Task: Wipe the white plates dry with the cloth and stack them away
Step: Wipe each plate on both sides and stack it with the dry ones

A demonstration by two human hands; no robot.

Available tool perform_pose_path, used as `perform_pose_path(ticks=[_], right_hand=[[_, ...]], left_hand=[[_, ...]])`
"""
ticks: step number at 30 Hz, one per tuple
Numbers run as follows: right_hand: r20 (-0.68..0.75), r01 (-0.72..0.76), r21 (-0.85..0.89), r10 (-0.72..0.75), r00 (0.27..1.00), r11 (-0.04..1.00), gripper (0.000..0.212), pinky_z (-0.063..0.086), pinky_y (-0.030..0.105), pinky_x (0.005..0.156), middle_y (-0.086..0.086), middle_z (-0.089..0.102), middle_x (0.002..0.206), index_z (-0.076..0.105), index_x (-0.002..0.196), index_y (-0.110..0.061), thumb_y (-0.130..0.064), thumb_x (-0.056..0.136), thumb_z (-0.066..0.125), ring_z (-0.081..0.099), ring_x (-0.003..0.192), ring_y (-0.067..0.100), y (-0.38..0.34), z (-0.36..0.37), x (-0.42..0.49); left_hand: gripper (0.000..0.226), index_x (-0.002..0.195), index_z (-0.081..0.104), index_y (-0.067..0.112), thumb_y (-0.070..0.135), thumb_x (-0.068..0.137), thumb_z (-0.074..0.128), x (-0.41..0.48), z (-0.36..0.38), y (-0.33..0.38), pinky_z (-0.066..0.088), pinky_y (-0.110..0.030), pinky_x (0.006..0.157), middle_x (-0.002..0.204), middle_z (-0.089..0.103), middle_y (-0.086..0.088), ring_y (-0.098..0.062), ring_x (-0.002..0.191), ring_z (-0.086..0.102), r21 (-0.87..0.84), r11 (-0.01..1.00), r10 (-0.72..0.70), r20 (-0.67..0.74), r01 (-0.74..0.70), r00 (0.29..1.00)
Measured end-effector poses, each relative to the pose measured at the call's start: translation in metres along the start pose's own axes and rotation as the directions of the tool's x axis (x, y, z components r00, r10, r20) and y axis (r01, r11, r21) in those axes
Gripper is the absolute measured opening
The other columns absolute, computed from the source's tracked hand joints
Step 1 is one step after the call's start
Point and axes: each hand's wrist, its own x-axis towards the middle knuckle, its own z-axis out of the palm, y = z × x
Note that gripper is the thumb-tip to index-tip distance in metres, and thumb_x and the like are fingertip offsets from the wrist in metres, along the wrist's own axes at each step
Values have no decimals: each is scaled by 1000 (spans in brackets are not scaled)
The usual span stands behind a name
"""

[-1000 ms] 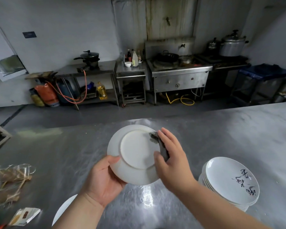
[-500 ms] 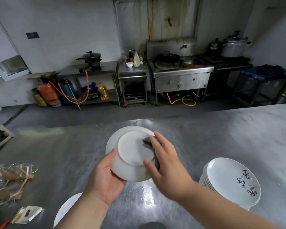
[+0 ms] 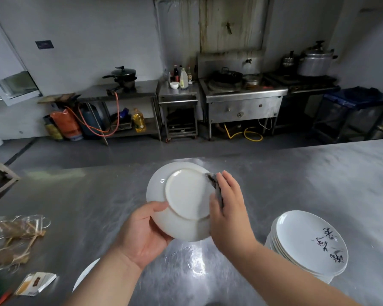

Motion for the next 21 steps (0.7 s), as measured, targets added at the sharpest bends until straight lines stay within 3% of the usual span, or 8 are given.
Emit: perform_pose_path(ticks=[5, 8, 11, 12, 15, 16, 19, 21], right_hand=[[106, 69, -72, -62, 992, 995, 45, 23, 10, 119, -15, 41, 159, 52, 153, -19, -15, 108, 48, 32, 142, -10, -8, -21, 41], [162, 158, -78, -144, 976, 984, 50, 28, 27, 124, -25, 29, 163, 45, 157, -25, -17, 108, 48, 24, 148, -10, -2, -20, 25], [205, 270, -87, -248, 947, 959, 58, 36, 33, 121, -38, 7, 162, 26, 162, -35, -22, 108, 43, 10, 154, -6, 3, -11, -10], [211, 292, -110, -264, 941, 950, 60, 31, 28, 122, -39, 4, 162, 23, 164, -31, -22, 107, 43, 8, 154, -5, 5, -11, -14], [227, 247, -150, -210, 951, 957, 59, 16, 5, 115, -54, 4, 149, 30, 163, -22, -17, 107, 49, 8, 141, -25, 1, -17, 9], [234, 219, -170, -177, 956, 961, 59, 16, 6, 117, -49, 9, 152, 31, 163, -21, -19, 108, 50, 10, 140, -24, -2, -19, 20], [215, 176, -197, -133, 968, 964, 60, 21, 29, 127, -21, 15, 168, 26, 165, -22, -32, 109, 48, 14, 154, -1, -3, -22, 39], [195, 216, -183, -180, 964, 959, 63, 29, 41, 126, -24, 6, 169, 22, 165, -24, -37, 108, 45, 8, 157, 2, -5, -16, 25]], left_hand=[[47, 130, 69, 7, 22, 87, 57, 4, 0, 16, 51, -48, 101, 125, 74, -16, -29, 109, 74, 112, 994, -14, -7, 15, 1000], [36, 129, 68, 6, 18, 99, 51, 8, -3, 10, 50, -47, 100, 124, 74, -15, -26, 107, 75, 28, 999, 29, -40, -28, 999], [36, 131, 67, 7, 19, 101, 51, 12, -6, 4, 52, -49, 103, 123, 75, -13, -24, 105, 76, -12, 999, 49, -72, -50, 996], [39, 132, 66, 7, 20, 98, 53, 12, -7, 2, 56, -50, 101, 124, 75, -13, -24, 106, 75, -16, 999, 45, -73, -46, 996], [45, 136, 63, 7, 21, 94, 55, 13, -6, -1, 59, -45, 95, 128, 73, -14, -25, 111, 74, -53, 998, 32, -79, -36, 996], [44, 137, 63, 7, 20, 97, 53, 14, -5, -2, 59, -44, 93, 128, 73, -14, -25, 112, 74, -67, 997, 36, -82, -41, 996], [38, 139, 62, 8, 19, 105, 46, 18, 0, -3, 60, -42, 93, 130, 72, -13, -25, 114, 72, -119, 990, 68, -80, -77, 994], [39, 140, 60, 6, 21, 108, 42, 21, 5, -5, 59, -43, 96, 132, 71, -15, -27, 119, 70, -150, 983, 94, -66, -103, 993]])
